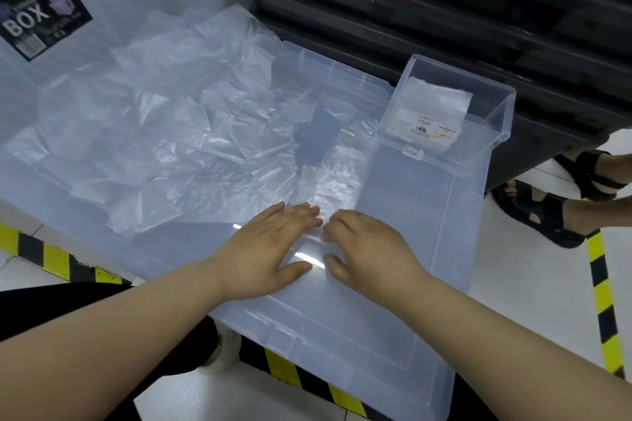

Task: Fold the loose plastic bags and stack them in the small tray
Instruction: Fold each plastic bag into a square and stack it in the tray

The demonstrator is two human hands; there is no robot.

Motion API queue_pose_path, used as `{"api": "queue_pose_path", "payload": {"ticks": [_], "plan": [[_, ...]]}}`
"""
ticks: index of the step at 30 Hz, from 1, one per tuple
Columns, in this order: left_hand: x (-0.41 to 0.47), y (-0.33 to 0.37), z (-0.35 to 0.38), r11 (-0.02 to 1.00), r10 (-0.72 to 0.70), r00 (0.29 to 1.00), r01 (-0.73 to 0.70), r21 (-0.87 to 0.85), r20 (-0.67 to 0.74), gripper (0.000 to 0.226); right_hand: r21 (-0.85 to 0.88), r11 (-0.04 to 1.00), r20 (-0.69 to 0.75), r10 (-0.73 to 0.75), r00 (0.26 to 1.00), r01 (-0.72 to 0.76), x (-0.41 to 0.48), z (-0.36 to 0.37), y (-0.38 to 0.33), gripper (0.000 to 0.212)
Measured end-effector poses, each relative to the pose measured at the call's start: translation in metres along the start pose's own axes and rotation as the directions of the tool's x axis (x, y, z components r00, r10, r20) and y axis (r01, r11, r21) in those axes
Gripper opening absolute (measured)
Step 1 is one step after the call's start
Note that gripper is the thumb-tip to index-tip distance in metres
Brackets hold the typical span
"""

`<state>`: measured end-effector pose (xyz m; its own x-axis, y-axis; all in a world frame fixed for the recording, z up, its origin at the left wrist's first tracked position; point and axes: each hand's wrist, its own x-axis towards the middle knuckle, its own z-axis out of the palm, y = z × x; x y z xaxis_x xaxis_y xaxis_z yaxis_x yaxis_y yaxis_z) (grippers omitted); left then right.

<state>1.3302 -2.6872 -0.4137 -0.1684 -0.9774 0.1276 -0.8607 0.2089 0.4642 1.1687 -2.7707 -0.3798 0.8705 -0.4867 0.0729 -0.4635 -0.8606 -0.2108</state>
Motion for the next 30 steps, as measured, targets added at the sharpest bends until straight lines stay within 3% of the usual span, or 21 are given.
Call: {"api": "queue_pose_path", "payload": {"ticks": [5, 11, 16, 19, 23, 25, 28, 30], "plan": [[0.0, -0.001, -0.001, 1.0, -0.008, 1.0, 0.007, -0.03, -0.026, 0.055, -0.047, 0.997, -0.089, 0.056, 0.994, -0.06, 0.012, -0.002, -0.004, 0.014], [0.001, -0.003, -0.004, 0.998, -0.06, 0.988, 0.057, -0.025, -0.145, 0.049, 0.316, 0.929, 0.044, 0.189, 0.981, -0.194, 0.0, -0.008, 0.008, 0.013], [0.002, -0.001, -0.007, 0.989, -0.137, 0.955, 0.119, -0.083, -0.261, 0.038, 0.57, 0.783, 0.127, 0.214, 0.968, -0.248, -0.005, -0.013, 0.003, 0.008], [0.002, 0.004, -0.011, 0.939, -0.296, 0.936, 0.25, -0.235, -0.188, 0.051, 0.641, 0.712, 0.195, 0.21, 0.958, -0.287, -0.005, -0.019, -0.002, 0.023], [0.003, 0.009, -0.015, 0.855, -0.427, 0.903, 0.386, -0.346, -0.048, 0.07, 0.532, 0.782, 0.29, 0.192, 0.938, -0.324, -0.004, -0.029, -0.001, 0.025], [0.005, 0.013, -0.017, 0.823, -0.43, 0.903, 0.389, -0.415, -0.007, 0.058, 0.507, 0.794, 0.269, 0.225, 0.937, -0.336, -0.004, -0.028, 0.0, 0.02], [0.009, 0.02, -0.019, 0.745, -0.479, 0.876, 0.443, -0.499, 0.063, 0.015, 0.558, 0.725, 0.246, 0.319, 0.915, -0.403, -0.001, -0.022, 0.002, 0.011], [0.013, 0.021, -0.019, 0.718, -0.512, 0.855, 0.479, -0.505, 0.083, 0.023, 0.599, 0.657, 0.255, 0.384, 0.887, -0.457, 0.001, -0.018, 0.003, 0.017]]}}
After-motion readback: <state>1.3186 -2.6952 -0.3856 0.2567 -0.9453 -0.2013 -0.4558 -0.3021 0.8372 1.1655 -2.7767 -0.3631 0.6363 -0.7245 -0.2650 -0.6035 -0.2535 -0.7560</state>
